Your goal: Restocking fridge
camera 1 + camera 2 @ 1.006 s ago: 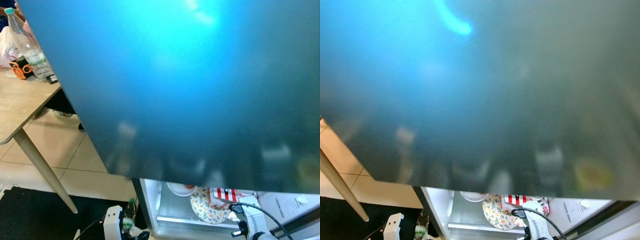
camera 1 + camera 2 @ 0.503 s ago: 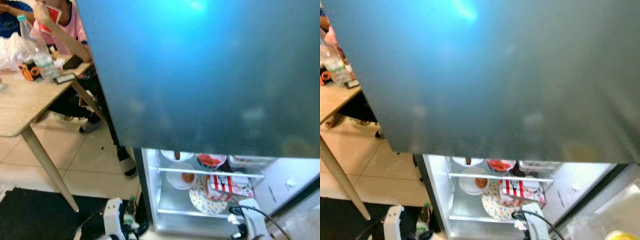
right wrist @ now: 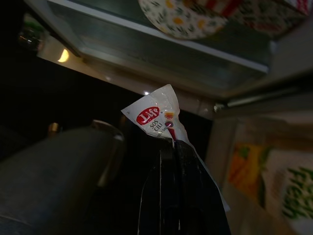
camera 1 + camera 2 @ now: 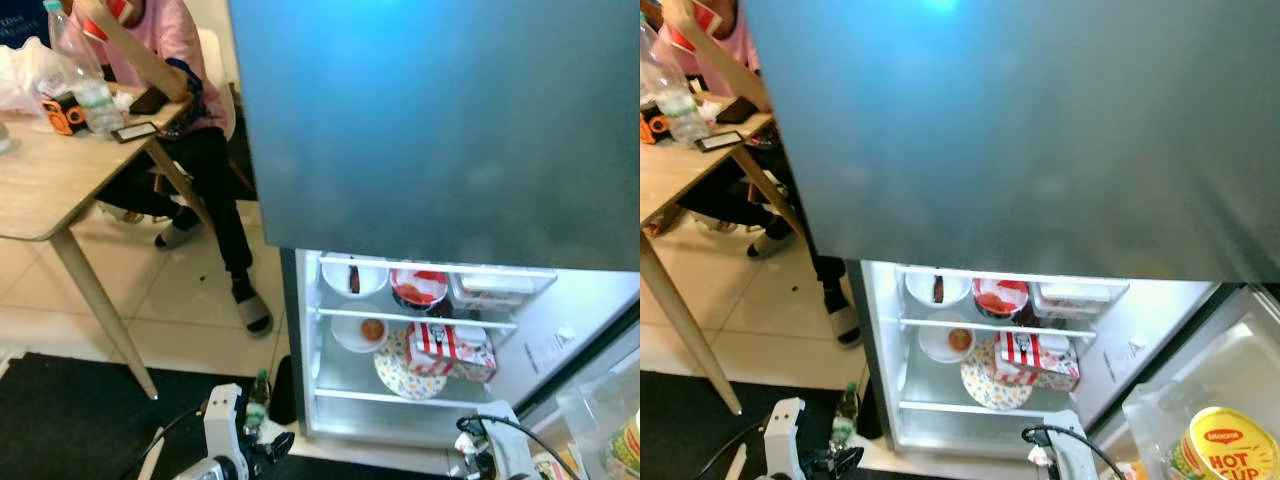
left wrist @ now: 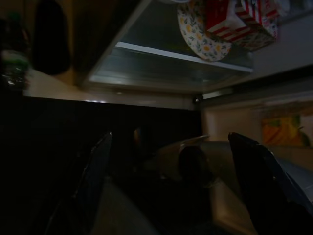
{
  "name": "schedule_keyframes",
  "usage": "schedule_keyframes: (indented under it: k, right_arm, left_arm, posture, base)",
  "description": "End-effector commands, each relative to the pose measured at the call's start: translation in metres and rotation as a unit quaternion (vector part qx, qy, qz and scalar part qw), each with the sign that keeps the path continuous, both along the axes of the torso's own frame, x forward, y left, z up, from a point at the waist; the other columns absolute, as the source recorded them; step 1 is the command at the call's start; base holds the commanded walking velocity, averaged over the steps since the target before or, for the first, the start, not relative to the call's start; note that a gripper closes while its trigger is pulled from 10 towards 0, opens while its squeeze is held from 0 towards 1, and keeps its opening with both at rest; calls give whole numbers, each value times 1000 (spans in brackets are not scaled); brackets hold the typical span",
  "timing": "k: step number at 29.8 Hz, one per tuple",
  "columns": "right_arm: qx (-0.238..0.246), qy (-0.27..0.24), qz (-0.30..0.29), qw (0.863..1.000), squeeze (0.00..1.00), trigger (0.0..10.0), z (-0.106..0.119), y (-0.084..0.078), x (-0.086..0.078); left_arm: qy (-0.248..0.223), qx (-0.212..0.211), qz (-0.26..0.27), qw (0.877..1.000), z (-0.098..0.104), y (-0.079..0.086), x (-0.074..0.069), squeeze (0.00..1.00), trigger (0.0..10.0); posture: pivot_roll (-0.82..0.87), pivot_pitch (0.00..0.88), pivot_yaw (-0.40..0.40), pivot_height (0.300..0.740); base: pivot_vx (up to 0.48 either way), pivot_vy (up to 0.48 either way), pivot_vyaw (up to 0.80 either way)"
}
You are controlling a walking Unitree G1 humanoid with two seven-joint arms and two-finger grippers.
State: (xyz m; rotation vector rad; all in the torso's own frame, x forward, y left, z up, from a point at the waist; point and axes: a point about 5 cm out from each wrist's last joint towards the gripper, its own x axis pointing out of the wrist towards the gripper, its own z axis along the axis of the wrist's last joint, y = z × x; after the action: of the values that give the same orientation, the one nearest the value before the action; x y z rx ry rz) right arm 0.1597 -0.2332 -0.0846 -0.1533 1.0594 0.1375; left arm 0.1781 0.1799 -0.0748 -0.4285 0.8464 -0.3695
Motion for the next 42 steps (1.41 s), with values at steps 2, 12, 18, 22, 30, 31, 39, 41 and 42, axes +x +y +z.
schedule_keyframes:
  k: [2, 12, 18, 22, 30, 31, 39, 41, 42]
  right_arm:
    - [-2, -11, 3, 1000, 0, 10000, 3, 0, 5]
    - [8, -45, 17, 999, 0, 10000, 11, 3, 23]
    - [16, -109, 76, 991, 0, 10000, 32, 12, 61]
    - [23, -129, 90, 987, 0, 10000, 40, 16, 74]
    - [74, -226, 48, 970, 0, 10000, 74, 18, 114]
    - [84, -230, 40, 969, 0, 10000, 75, 19, 116]
    - [82, -236, 38, 968, 0, 10000, 80, 15, 119]
    - [79, -240, 45, 967, 0, 10000, 83, 13, 122]
    - [79, -240, 45, 967, 0, 10000, 83, 13, 122]
  left_arm:
    - [-10, 32, -7, 999, 3, 6, 6, 0, 10000]
    - [-57, -7, -43, 997, 14, -5, 22, 0, 10000]
    - [-93, -62, -143, 983, 27, -25, 34, 0, 10000]
    - [-104, -79, -177, 976, 31, -30, 37, 0, 10000]
    - [-121, -110, -276, 947, 40, -41, 39, 0, 10000]
    - [-120, -98, -279, 948, 39, -40, 38, 0, 10000]
    - [-120, -41, -301, 945, 36, -37, 37, 0, 10000]
    - [-144, -34, -305, 941, 41, -41, 44, 0, 10000]
    - [-144, -34, -305, 941, 41, -41, 44, 0, 10000]
  posture:
    - [-42, 0, 5, 740]
    - [-43, 0, 9, 740]
    - [-43, 0, 9, 740]
    - [-44, 0, 12, 740]
    - [-48, 0, 12, 740]
    - [-48, 0, 12, 740]
    - [-48, 0, 13, 716]
    - [-48, 0, 13, 706]
    - [-48, 0, 13, 706]
  base:
    - [0, -442, 0]
    - [0, -43, 0]
    - [0, 0, 0]
    - [0, 0, 0]
    - [0, 0, 0]
    - [0, 0, 0]
    - [0, 0, 0]
    - [0, 0, 0]
    - [0, 0, 0]
